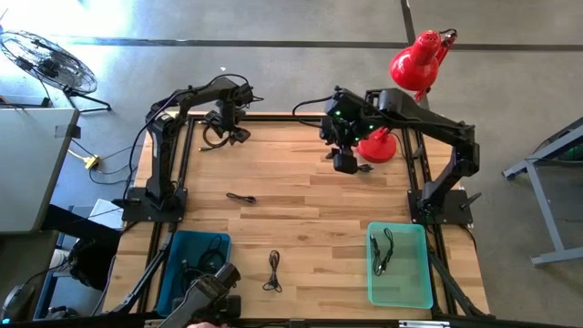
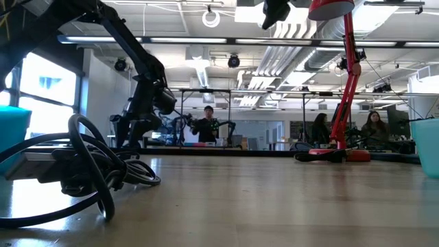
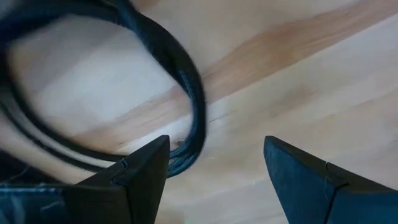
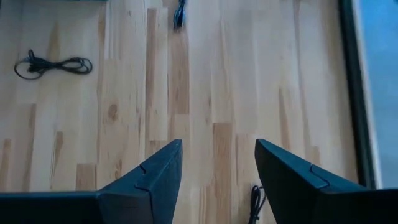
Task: Pick & Place USB Port
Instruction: Put the black USB cable into the dark blue bin
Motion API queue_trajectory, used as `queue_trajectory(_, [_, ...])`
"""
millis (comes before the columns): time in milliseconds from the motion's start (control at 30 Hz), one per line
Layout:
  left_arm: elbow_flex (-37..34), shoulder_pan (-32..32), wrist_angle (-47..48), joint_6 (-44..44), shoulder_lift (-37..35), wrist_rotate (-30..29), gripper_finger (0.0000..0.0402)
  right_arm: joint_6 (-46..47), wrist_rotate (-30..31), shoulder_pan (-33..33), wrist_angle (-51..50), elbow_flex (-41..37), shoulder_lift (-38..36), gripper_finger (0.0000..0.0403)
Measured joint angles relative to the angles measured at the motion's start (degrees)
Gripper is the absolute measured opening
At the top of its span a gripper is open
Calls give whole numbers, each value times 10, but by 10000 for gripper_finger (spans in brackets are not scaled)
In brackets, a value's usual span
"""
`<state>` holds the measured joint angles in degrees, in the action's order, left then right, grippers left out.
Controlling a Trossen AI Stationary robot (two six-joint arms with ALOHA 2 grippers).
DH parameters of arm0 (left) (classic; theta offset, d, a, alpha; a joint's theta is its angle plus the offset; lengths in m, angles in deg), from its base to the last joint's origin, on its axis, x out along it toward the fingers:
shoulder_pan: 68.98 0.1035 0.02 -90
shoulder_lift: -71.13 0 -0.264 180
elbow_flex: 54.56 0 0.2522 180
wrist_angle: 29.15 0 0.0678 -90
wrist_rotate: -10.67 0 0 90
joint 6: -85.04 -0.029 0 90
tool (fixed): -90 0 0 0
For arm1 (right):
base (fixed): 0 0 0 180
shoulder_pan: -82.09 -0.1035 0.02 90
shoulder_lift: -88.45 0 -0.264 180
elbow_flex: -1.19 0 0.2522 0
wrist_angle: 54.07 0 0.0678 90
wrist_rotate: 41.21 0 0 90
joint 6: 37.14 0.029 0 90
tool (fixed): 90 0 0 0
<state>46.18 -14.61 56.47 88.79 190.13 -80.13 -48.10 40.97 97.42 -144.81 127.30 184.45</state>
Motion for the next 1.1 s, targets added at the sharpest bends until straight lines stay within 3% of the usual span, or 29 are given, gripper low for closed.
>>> queue_trajectory(300, [-2,-1,28,-4,36,27,253,0,-4,0,98,-174,-1,194])
queue_trajectory(500, [4,0,27,-5,38,17,196,6,-83,-6,170,-254,0,194])
queue_trajectory(767, [27,-3,7,-43,37,50,22,6,-77,-23,183,-253,-2,194])
queue_trajectory(967, [31,-13,21,-83,37,33,8,10,-59,-24,184,-251,-19,190])
queue_trajectory(1100, [39,-22,41,-100,30,16,6,17,-58,-24,191,-251,-39,166])
